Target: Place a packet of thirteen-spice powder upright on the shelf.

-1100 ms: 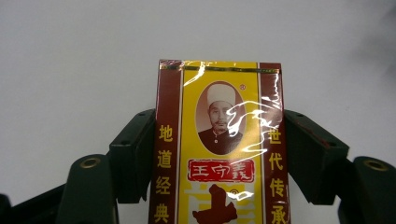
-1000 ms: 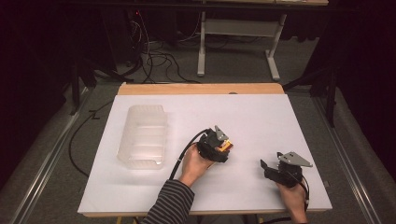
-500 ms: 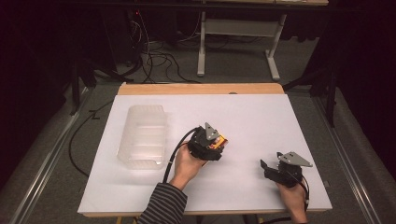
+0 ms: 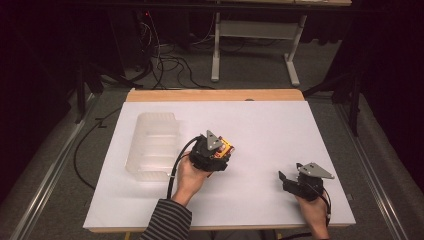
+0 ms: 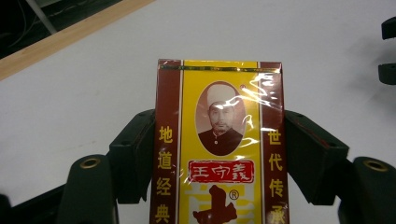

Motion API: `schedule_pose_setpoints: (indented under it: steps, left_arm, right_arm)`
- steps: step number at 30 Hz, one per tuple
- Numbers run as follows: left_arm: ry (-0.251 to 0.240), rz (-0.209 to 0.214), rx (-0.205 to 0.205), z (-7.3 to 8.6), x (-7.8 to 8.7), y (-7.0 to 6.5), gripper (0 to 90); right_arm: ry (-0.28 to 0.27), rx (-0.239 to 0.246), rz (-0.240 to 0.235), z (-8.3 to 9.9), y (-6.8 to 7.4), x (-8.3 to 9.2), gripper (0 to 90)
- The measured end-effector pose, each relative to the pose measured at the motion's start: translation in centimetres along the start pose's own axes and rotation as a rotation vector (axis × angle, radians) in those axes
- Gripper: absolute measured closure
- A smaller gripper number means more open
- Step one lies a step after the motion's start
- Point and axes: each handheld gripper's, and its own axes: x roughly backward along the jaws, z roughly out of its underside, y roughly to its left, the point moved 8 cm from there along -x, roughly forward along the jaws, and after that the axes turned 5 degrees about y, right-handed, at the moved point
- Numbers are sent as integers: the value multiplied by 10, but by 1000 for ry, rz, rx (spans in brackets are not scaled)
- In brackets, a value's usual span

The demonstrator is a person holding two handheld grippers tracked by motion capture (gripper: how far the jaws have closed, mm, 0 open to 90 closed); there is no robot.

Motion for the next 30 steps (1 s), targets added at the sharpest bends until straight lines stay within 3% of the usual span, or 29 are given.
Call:
schedule_pose_setpoints:
  steps: [13,30]
  left_arm:
    - [-50,-29,40,-14,19,20,328]
    - [-126,-107,73,-34,47,58,328]
  right_arm:
    - [0,-1,-1,0,1,0,267]
    - [5,7,2,0,1,-1,267]
